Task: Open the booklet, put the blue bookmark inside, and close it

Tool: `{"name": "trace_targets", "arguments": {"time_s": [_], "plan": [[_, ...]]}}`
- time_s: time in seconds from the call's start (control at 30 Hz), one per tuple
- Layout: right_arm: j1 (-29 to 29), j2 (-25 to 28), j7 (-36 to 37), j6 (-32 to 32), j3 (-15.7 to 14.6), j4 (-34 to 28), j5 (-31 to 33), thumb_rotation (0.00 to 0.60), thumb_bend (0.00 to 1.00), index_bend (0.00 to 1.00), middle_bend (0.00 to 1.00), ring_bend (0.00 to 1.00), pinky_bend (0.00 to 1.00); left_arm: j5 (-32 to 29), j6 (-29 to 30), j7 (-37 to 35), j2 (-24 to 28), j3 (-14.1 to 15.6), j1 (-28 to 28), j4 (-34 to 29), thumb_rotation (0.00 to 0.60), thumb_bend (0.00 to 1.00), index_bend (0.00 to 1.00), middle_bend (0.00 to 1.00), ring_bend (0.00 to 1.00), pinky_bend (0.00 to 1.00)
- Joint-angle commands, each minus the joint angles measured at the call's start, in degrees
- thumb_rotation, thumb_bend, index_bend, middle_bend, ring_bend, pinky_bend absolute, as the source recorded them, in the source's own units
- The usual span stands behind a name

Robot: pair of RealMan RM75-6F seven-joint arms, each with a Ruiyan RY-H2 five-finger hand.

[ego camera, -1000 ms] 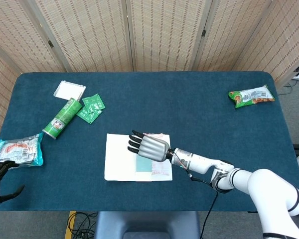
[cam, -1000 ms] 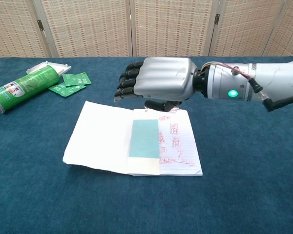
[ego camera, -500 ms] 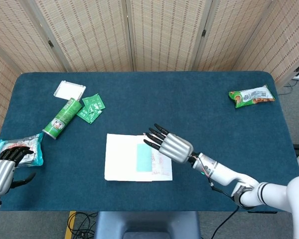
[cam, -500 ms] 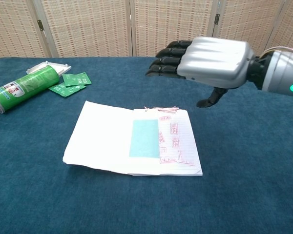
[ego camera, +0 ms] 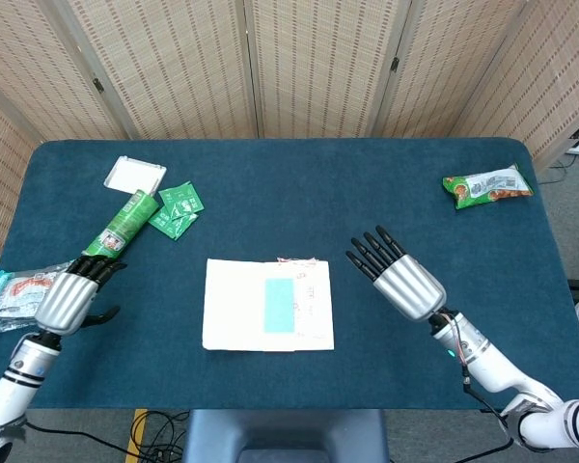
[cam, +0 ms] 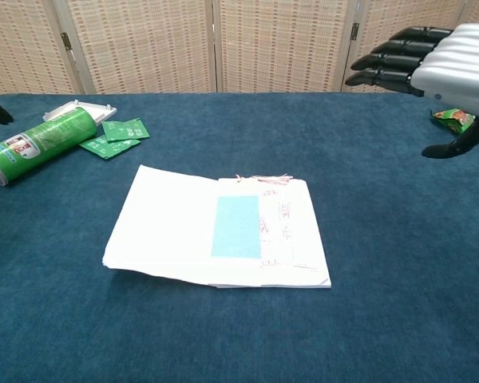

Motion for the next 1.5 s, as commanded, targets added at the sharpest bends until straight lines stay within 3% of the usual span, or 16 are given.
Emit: {"name": "trace_targets", "arguments": {"time_s": [0.03, 0.4, 1.03, 1.5], "plan": [[-1.45, 0.57, -0.44, 0.23, -0.03, -0.50, 0.72, 0.600, 0.08, 0.00, 0.04, 0.00, 0.06, 1.03, -0.97, 1.02, -2.48, 0.21, -2.10, 2.16, 0.600, 0.22, 0.21, 0.26, 0.21, 0.24], [-4.26, 0.54, 1.74, 0.20, 1.22, 0.33, 0.71, 0.600, 0.05, 0.00, 0.02, 0.00, 0.05, 0.25, -5.18, 9.54, -10.02, 1.54, -5.94, 7.62, 0.600, 0.21, 0.12, 0.21, 0.21, 0.24], [-6.95, 1.25, 6.21, 0.45, 3.63, 2.19, -0.25, 0.600, 0.05, 0.00, 0.02, 0.00, 0.05, -2.32, -9.09, 9.70, -19.54, 1.47, -11.22, 7.99, 0.600, 0.21, 0.10, 0.20, 0.21, 0.24], [-8.43, 1.93, 8.70, 1.34, 5.14, 2.67, -1.06, 0.600, 0.05, 0.00, 0.01, 0.00, 0.05, -4.58, -6.96, 7.54, -20.27, -2.29, -14.14, 0.41, 0.600, 0.20, 0.10, 0.20, 0.19, 0.24]]}}
